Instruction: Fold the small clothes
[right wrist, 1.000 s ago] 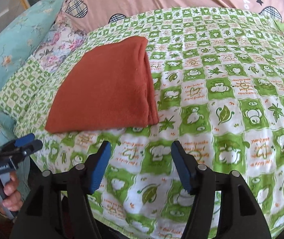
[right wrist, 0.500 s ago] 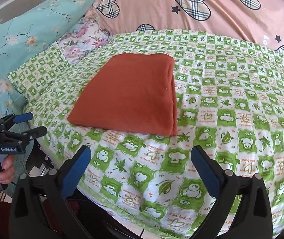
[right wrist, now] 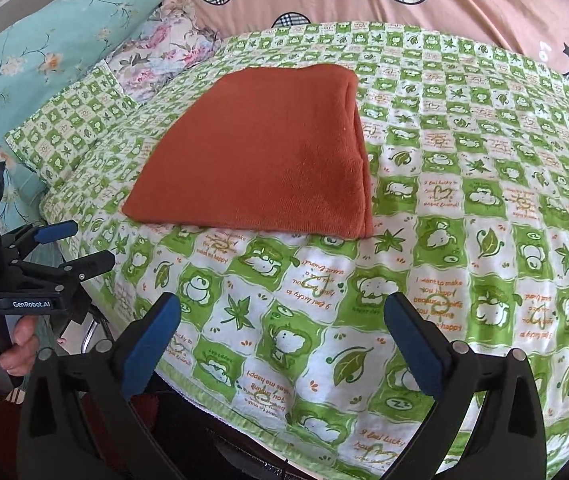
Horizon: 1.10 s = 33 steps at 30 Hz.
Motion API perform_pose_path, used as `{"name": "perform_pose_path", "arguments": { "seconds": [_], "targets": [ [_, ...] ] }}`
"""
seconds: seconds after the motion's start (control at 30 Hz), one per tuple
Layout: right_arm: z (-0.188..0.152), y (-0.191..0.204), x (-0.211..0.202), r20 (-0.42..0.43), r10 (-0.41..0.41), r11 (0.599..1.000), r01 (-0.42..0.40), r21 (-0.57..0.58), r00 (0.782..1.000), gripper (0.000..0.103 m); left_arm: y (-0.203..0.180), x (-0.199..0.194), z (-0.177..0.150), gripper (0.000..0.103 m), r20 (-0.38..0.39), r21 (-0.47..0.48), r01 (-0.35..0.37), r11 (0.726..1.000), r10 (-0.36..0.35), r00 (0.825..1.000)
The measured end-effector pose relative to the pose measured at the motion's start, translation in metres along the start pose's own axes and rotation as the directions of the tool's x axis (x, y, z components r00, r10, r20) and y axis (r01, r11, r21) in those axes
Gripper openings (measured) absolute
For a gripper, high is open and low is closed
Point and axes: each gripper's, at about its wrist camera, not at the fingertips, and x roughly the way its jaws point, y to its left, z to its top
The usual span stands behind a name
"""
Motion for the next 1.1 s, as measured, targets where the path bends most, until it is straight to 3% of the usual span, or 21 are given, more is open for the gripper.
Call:
{"name": "perform_pose_path", "arguments": {
  "seconds": [0.3, 0.6, 1.1],
  "targets": [
    [0.009, 0.009, 0.012, -0.032, -0.003, 0.999, 0.002, -0.035, 0.999, 0.102, 0.002, 0.000, 0.005, 0.102, 0.014, 0.007, -0.012, 1.000, 0.012, 1.000],
    [0.029, 0.016, 0.020, -0.052, -0.032, 0.994, 0.026, -0.102, 0.998, 0.102, 0.000, 0.000, 0.025, 0.102, 0.038, 0.037, -0.082, 0.996, 0.080, 0.996],
    [0.069, 0.003, 0.030, -0.054, -0.031, 0.999, 0.029, -0.038, 0.998, 0.102, 0.001, 0.013, 0.059, 0.102, 0.023, 0.026, -0.146, 0.989, 0.145, 0.989]
  ]
}}
